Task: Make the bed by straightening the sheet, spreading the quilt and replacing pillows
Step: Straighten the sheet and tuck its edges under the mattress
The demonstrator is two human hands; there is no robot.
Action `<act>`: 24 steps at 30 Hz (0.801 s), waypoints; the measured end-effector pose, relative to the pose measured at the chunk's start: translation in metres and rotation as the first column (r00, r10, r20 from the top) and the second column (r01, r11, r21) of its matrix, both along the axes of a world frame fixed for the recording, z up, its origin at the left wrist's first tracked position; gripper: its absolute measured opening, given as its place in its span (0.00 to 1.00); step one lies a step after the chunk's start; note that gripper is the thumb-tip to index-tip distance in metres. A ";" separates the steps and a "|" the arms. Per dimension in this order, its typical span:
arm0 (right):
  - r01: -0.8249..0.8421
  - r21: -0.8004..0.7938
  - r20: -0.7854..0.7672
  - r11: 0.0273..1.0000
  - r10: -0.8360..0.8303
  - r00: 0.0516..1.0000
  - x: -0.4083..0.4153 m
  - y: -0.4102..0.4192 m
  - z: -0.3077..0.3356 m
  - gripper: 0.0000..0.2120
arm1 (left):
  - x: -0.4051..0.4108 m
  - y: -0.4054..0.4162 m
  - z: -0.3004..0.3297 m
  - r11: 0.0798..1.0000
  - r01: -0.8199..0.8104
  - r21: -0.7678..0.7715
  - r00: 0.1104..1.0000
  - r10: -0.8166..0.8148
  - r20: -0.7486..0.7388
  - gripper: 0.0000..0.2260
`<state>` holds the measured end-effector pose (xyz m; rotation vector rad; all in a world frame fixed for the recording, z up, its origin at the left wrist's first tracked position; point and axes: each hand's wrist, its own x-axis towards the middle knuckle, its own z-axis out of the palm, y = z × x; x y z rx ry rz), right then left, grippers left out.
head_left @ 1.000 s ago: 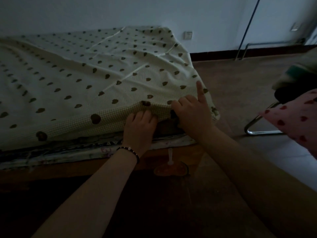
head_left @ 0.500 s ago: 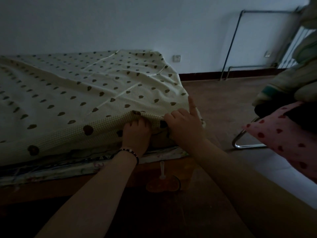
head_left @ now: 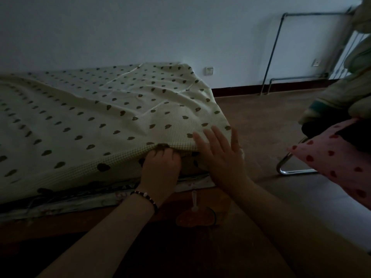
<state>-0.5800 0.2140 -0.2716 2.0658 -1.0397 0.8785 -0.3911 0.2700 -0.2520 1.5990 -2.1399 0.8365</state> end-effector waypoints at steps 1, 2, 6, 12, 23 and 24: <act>-0.021 -0.032 0.029 0.999 0.022 0.999 0.000 0.002 -0.004 0.22 | 0.000 0.003 0.002 1.000 0.010 -0.014 1.000 -0.010 -0.020 0.04; -0.046 -0.066 0.044 0.997 0.049 0.998 0.000 0.005 -0.008 0.26 | 0.000 0.007 0.004 0.999 0.022 -0.037 0.999 -0.023 -0.042 0.05; -0.091 -0.091 -0.005 0.992 0.091 0.996 0.003 0.015 -0.031 0.38 | -0.006 0.035 0.017 0.993 0.065 -0.095 0.973 -0.084 -0.216 0.11; -0.079 -0.006 0.016 0.997 0.079 0.997 0.003 0.020 -0.048 0.42 | -0.006 0.052 0.030 0.986 0.170 -0.004 0.849 -0.148 -0.508 0.07; -0.281 0.098 -0.175 0.955 0.294 0.940 -0.037 0.036 -0.028 0.17 | 0.008 0.059 -0.025 0.948 0.312 -0.056 0.949 -0.314 -0.021 0.23; -0.304 0.118 -0.181 0.945 0.321 0.929 -0.043 0.038 -0.024 0.19 | 0.008 0.061 -0.031 0.950 0.310 -0.031 0.951 -0.309 0.027 0.21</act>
